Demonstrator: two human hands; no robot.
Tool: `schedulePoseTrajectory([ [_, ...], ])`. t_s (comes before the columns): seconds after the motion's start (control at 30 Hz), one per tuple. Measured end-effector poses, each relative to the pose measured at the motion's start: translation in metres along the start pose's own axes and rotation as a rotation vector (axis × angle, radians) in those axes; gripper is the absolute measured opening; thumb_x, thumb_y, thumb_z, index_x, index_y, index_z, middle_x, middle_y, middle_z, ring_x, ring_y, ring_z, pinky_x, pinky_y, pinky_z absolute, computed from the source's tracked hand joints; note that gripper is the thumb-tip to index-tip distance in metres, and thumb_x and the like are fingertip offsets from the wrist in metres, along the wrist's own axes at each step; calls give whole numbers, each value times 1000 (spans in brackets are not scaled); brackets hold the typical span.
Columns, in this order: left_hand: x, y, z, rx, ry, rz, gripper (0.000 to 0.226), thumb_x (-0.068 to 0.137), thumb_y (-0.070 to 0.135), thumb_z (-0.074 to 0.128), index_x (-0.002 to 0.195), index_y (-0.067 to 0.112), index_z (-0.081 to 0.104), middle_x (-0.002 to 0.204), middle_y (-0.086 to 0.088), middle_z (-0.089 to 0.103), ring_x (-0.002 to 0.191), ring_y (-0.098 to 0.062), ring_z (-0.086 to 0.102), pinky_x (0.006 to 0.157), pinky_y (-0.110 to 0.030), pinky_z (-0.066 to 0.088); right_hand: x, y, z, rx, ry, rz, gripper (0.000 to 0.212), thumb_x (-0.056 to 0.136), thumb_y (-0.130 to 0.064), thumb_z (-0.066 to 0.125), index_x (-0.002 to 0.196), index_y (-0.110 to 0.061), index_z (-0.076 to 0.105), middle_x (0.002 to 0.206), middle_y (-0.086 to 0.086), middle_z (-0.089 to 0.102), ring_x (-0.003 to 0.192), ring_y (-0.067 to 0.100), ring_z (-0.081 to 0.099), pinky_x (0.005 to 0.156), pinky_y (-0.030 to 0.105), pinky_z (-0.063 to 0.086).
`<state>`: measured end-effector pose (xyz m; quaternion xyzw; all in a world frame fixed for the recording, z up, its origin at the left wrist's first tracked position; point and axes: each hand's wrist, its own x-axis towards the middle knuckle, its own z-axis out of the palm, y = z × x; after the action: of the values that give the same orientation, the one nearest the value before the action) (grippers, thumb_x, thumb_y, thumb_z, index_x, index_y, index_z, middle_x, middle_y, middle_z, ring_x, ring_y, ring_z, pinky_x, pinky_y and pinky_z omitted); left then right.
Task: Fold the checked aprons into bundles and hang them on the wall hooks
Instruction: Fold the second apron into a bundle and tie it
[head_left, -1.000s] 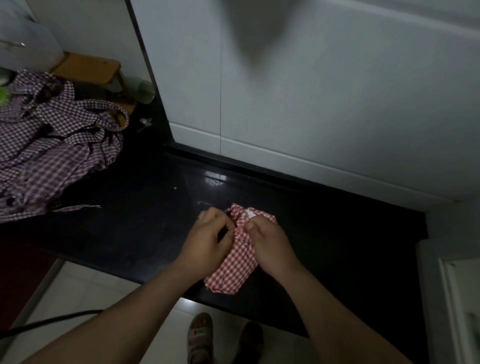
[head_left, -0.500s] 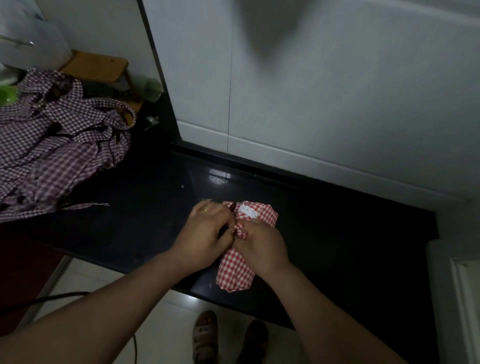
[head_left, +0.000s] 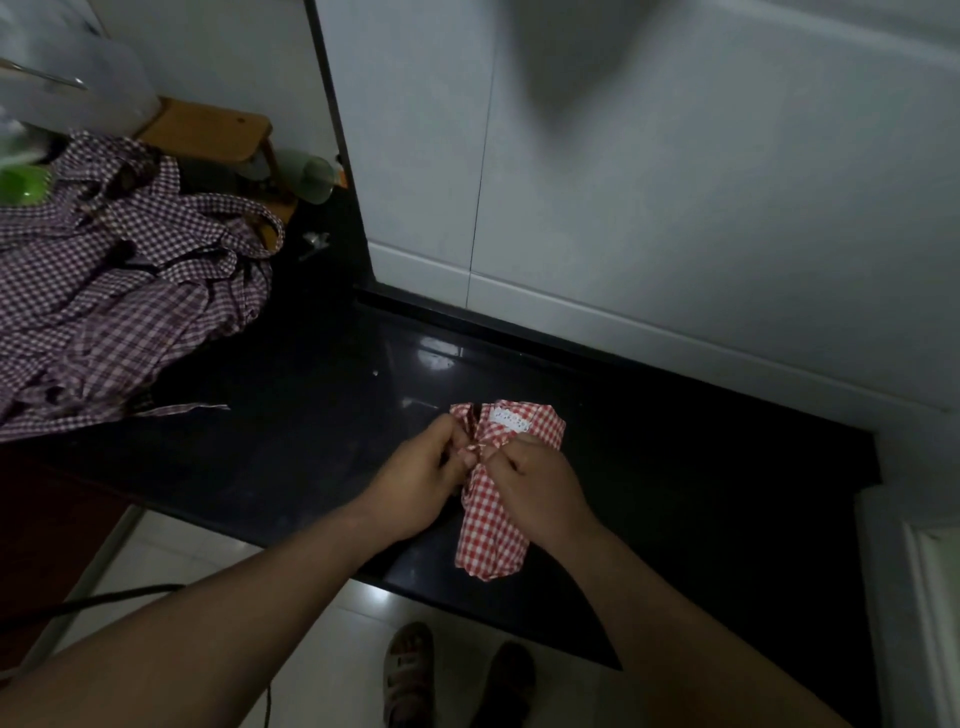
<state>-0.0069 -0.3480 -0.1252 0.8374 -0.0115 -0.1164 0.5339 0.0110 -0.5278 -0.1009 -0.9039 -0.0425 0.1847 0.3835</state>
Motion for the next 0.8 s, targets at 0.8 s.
schedulePoseTrajectory([
  [0.8, 17, 18, 31, 424, 135, 215, 19, 99, 41, 56, 97, 24, 51, 93, 7, 60, 75, -14, 62, 60, -32, 47, -11, -3, -14, 424, 94, 68, 15, 92, -11, 67, 92, -24, 75, 91, -4, 73, 88, 11, 70, 84, 32, 55],
])
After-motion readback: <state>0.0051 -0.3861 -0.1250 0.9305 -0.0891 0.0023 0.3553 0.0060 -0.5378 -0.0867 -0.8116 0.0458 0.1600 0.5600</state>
